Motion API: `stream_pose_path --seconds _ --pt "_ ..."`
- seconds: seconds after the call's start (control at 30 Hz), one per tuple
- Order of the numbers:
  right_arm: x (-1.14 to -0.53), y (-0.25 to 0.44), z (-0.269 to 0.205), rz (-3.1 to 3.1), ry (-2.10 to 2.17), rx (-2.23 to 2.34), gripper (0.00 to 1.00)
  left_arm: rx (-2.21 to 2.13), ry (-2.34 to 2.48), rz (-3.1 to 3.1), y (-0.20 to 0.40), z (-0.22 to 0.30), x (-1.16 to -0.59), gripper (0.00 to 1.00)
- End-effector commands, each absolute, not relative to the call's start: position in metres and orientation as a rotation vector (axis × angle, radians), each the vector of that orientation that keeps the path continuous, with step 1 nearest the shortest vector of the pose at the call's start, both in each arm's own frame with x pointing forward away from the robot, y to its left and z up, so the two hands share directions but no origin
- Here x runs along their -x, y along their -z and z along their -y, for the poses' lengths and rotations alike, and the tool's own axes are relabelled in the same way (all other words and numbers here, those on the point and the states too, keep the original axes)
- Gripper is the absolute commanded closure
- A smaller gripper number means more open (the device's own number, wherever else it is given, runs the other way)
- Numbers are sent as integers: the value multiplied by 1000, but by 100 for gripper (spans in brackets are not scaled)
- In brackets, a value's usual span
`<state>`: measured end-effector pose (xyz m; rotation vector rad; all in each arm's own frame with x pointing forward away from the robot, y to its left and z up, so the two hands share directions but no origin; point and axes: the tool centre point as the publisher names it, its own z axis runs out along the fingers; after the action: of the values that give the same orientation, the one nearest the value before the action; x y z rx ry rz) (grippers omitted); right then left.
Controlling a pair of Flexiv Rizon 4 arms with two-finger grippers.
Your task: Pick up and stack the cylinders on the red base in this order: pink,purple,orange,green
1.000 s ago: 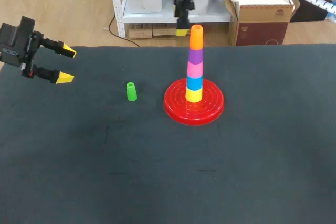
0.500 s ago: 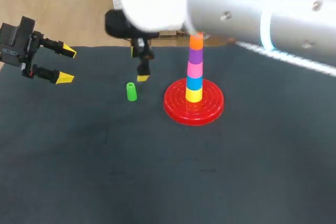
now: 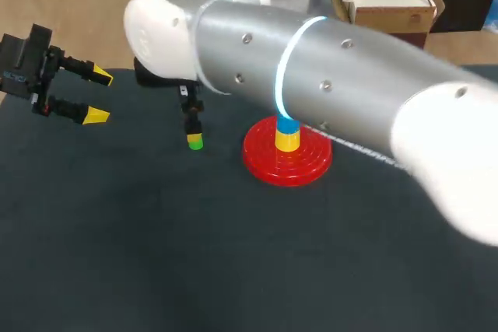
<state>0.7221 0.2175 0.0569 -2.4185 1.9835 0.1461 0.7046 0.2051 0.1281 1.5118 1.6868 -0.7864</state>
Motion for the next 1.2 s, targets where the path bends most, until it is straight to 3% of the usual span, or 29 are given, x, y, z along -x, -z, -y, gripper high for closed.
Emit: stream_pose_path --seconds 0.03,0.5,0.67,0.8,0.87,1.2 --pt "-731 -51 -222 -2022 -220 2462 0 -1511 784 -1683 -127 -206 -704 0" --pt "-737 -37 -224 -2056 -125 2443 0 -1511 784 -1683 -127 -206 -704 0" --pt "-741 -32 -224 -2076 -92 2452 26 -1511 784 -1683 -127 -206 -704 0" --pt "-742 -30 -225 -2086 -88 2449 37 -1511 784 -1683 -127 -206 -704 0" --pt "-744 -29 -225 -2087 -89 2448 40 -1511 784 -1683 -127 -206 -704 0" --pt "-750 -26 -223 -2115 -81 2422 38 -1511 784 -1683 -127 -206 -704 0"
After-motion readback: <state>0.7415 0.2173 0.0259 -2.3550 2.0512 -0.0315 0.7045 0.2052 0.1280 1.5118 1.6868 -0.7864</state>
